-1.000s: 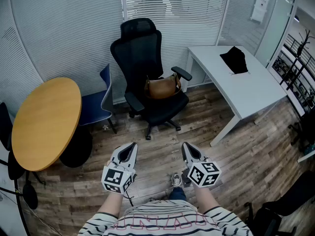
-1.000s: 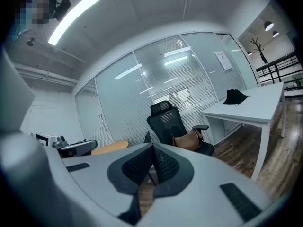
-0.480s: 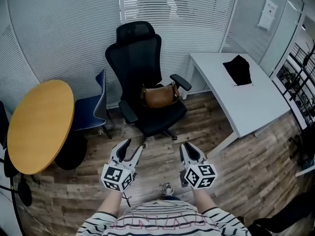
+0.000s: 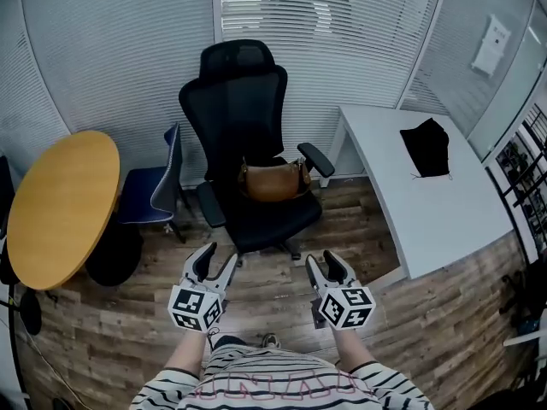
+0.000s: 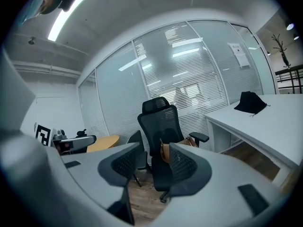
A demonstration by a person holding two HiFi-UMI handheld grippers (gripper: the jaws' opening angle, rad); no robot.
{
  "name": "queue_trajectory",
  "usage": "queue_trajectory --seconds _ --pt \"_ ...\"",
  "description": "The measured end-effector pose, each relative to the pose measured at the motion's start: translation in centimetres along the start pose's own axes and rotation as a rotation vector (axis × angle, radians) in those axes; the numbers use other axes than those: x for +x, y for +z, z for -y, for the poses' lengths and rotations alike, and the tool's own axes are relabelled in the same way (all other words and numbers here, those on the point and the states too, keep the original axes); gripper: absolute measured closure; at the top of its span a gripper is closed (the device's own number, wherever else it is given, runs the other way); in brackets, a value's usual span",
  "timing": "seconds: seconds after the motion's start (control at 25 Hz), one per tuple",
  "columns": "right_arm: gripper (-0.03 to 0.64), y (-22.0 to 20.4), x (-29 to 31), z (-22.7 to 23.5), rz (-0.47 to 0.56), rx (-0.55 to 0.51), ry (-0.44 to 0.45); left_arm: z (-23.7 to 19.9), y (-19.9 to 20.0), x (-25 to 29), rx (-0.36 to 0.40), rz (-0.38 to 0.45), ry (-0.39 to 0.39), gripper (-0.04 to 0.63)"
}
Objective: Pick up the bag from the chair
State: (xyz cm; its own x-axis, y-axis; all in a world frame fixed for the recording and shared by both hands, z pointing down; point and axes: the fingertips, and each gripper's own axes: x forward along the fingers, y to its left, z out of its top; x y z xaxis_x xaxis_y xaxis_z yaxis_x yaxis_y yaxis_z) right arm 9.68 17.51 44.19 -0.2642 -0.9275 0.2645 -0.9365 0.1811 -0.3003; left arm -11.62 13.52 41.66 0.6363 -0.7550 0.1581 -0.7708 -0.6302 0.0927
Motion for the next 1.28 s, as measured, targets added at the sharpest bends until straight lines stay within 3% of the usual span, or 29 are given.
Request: queue_trajectory --seconds 0.32,0.84,1.28 --pt "0.431 -0.3 3.0 3.6 -0.038 0.052 0.007 -2.0 -1.2 3.3 -0.036 -0.047 0.066 0.402" --pt "0.431 2.2 11.5 9.1 -0.048 0.082 -0.071 -6.7 -0.3 15.6 -0.036 -0.067 -0.005 0.402" --pt "0.431 4.8 21.8 13.4 -0.049 0.104 -0.185 -14.9 -0.1 26.5 -0.031 -0.128 -0.042 0.402"
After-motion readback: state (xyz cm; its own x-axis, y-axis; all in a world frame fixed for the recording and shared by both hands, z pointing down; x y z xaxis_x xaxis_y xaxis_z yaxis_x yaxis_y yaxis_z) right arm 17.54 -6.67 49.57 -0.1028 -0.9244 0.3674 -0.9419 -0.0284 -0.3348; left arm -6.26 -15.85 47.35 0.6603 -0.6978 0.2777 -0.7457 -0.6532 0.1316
